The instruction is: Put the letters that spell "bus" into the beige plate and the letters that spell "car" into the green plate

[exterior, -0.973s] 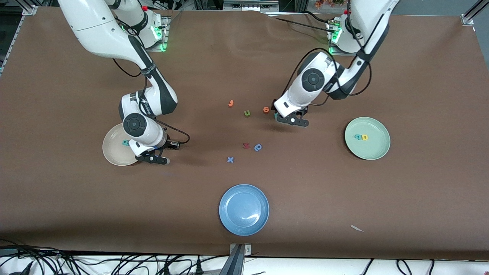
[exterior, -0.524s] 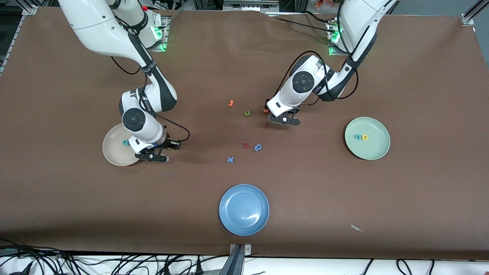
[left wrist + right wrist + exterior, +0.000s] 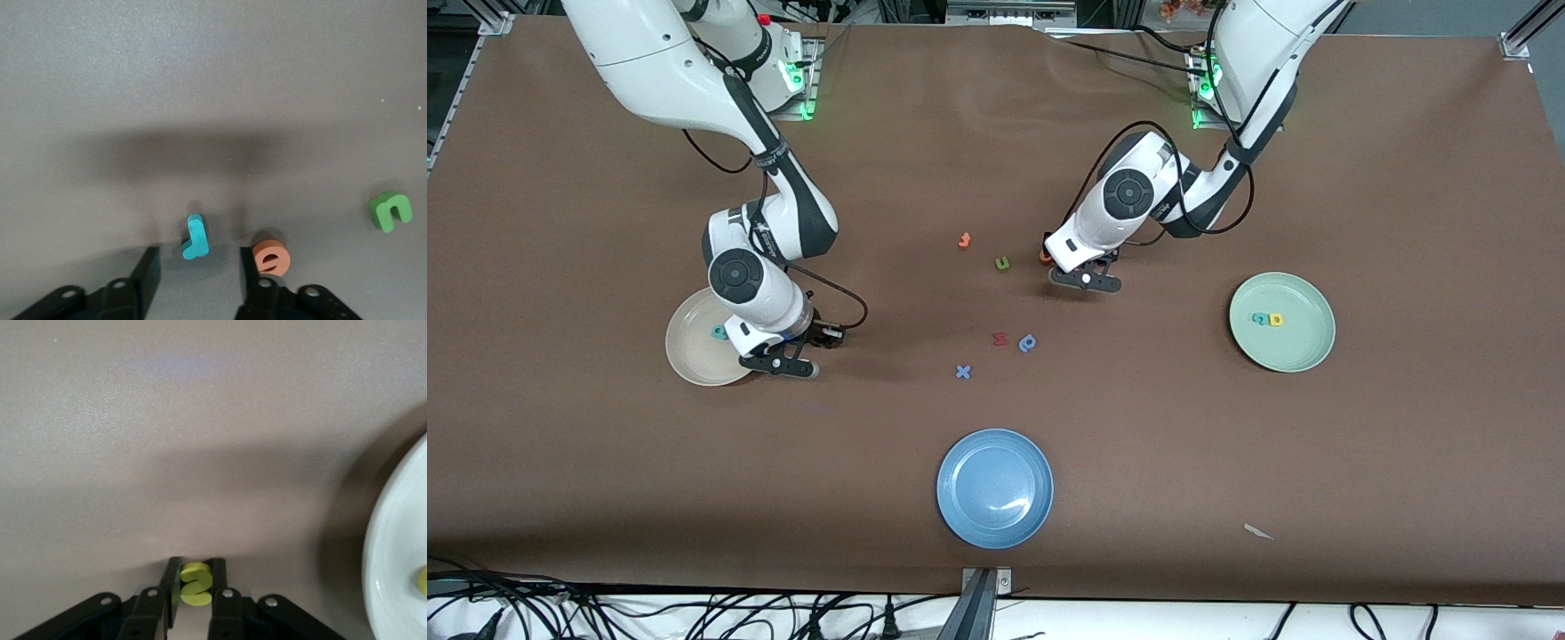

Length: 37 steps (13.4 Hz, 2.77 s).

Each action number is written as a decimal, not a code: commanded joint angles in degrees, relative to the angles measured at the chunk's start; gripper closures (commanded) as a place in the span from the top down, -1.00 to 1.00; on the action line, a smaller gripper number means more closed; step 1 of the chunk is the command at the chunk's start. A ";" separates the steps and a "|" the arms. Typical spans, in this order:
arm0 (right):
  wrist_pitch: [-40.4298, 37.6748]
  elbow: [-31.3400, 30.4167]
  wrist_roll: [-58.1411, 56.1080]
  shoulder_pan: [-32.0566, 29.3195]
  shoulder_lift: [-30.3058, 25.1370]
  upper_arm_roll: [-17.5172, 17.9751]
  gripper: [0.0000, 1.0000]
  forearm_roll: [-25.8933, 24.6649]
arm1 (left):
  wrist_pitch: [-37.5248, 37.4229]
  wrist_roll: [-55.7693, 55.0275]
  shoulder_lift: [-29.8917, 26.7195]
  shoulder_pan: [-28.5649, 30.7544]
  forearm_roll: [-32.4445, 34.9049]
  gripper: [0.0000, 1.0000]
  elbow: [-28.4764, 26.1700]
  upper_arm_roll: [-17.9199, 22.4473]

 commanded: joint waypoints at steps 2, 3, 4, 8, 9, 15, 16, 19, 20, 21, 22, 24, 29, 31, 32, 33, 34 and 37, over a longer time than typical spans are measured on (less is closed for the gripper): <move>-9.02 4.71 -1.61 -0.60 -1.09 -0.08 -0.70 0.75 | 0.83 -0.34 0.84 -1.19 -0.55 -0.35 1.07 0.86; -12.80 6.91 -1.96 -0.86 -1.18 -0.08 -0.69 0.66 | 0.83 -0.43 0.84 -1.37 -0.64 -0.38 1.07 0.86; -16.66 9.28 -3.18 -1.13 -1.44 -0.17 -0.70 0.66 | 0.83 -0.43 0.84 -1.37 -0.64 -0.38 1.07 0.86; -27.33 14.23 -14.85 -2.53 -2.67 -4.90 -0.69 0.84 | 0.83 -0.61 1.10 -1.37 -0.64 -0.58 1.07 1.03; -27.60 13.88 -17.92 -2.62 -3.11 -6.40 -0.69 0.84 | 0.83 -0.61 1.02 -1.37 -0.55 -0.72 1.07 1.03; -28.31 5.88 -27.70 -3.06 -5.22 -12.82 -0.67 1.10 | -12.65 4.20 -8.46 5.47 -0.03 -1.00 4.04 3.57; -27.26 4.83 -27.88 -3.58 -5.05 -12.91 -0.65 1.19 | -16.01 8.32 -10.39 6.88 0.15 -1.00 4.84 5.32; -26.55 4.03 -27.80 -3.68 -5.22 -12.92 0.41 2.33 | -18.33 27.98 -12.43 12.68 0.94 -1.00 4.58 11.47; -26.72 4.03 -27.80 -3.68 -5.22 -13.00 0.83 2.68 | -18.33 33.70 -12.43 13.13 0.94 -1.00 4.24 14.62; -27.07 4.55 -27.80 -3.76 -5.22 -13.00 0.97 2.94 | -18.42 38.63 -12.35 14.53 0.94 -1.00 4.06 16.74; -27.25 4.99 -27.80 -3.76 -5.48 -13.00 0.98 3.03 | -18.51 42.07 -12.26 15.58 0.85 -1.00 3.88 17.90; -29.95 8.84 -27.80 -3.85 -6.89 -13.09 0.98 3.03 | -18.51 44.04 -11.99 16.38 0.85 -0.75 3.18 19.57; -44.28 23.51 -27.36 -3.85 -8.82 -14.05 0.98 4.87 | -21.91 42.82 -15.84 17.70 0.41 1.00 3.18 19.67; -46.84 27.92 -26.92 -3.76 -11.36 -14.06 0.98 4.88 | -24.83 41.41 -19.10 17.79 0.59 1.00 2.74 19.67; -47.20 28.98 -26.14 -3.76 -12.51 -13.88 0.98 4.88 | -24.84 41.84 -20.59 17.79 0.94 1.00 2.56 19.67; -47.20 29.34 -25.69 -3.68 -13.39 -13.80 0.98 4.88 | -24.75 41.76 -22.00 17.79 1.46 1.00 3.17 19.67; -47.20 29.34 -25.43 -3.68 -14.09 -13.79 0.98 4.88 | -24.31 41.50 -24.36 17.88 1.99 1.00 3.35 19.67; -47.29 29.34 -25.16 -3.68 -14.36 -13.62 0.99 5.05 | -23.78 41.23 -31.04 17.44 2.17 1.00 3.70 19.05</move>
